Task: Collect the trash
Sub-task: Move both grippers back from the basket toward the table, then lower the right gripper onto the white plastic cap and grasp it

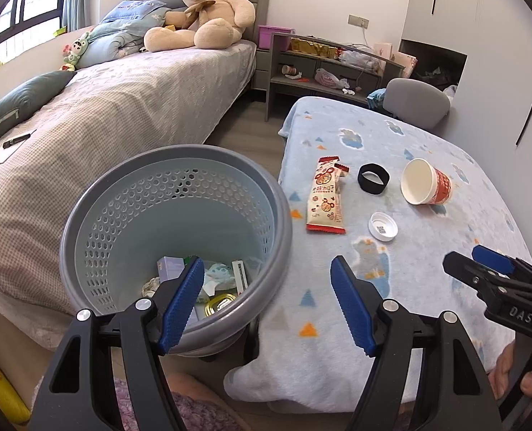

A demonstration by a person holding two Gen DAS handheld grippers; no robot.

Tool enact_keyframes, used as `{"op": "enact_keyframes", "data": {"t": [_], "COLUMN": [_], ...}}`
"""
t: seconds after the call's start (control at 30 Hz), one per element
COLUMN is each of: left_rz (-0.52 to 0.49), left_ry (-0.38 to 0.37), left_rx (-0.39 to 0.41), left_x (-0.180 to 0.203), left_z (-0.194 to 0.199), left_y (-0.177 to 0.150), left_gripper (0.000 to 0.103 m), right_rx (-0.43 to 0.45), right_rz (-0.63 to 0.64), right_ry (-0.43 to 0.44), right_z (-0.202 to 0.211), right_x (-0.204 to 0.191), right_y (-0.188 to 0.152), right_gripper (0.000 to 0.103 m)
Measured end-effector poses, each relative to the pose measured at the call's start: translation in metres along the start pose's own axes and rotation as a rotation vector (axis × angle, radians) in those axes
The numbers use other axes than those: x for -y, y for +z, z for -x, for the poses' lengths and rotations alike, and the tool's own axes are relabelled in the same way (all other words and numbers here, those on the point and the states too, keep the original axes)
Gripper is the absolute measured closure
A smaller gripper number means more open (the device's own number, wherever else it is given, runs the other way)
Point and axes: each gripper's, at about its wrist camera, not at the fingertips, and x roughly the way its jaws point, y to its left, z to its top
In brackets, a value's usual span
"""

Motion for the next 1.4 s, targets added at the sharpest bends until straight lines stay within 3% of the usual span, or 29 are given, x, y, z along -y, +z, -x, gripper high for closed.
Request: {"op": "enact_keyframes", "data": {"t": [0.6,0.87,1.1,1.4], "left_rz": [0.001,0.012,0.019,0.027], "left_ry": [0.04,0.034,0.024,0.014], "left_rx": [-0.025,-0.043,-0.049,-0.041], "left_x": [0.01,0.004,0.002,0.001], "left_z": [-0.024,-0.036,-0.04,-0.037], "left_y": [0.009,0.009,0.008,0.009], "left_gripper": [0.033,0.033,0.033,0.033], "right_rx": [-0.093,-0.147,-0.189,-0.211], "right_rz": [0.097,0.136,0.148,0.153], "right_ry": [-0.028,-0.086,-0.134,-0.123], "right_z": [-0.087,-0.108,-0.12,-0.125], "right_x": [-0.009,-0.014,-0.015,-0.013], "right_y": [0.03,0.032,0.033,0.037], "right_gripper": [0.017,0.017,0.006,0.005]}}
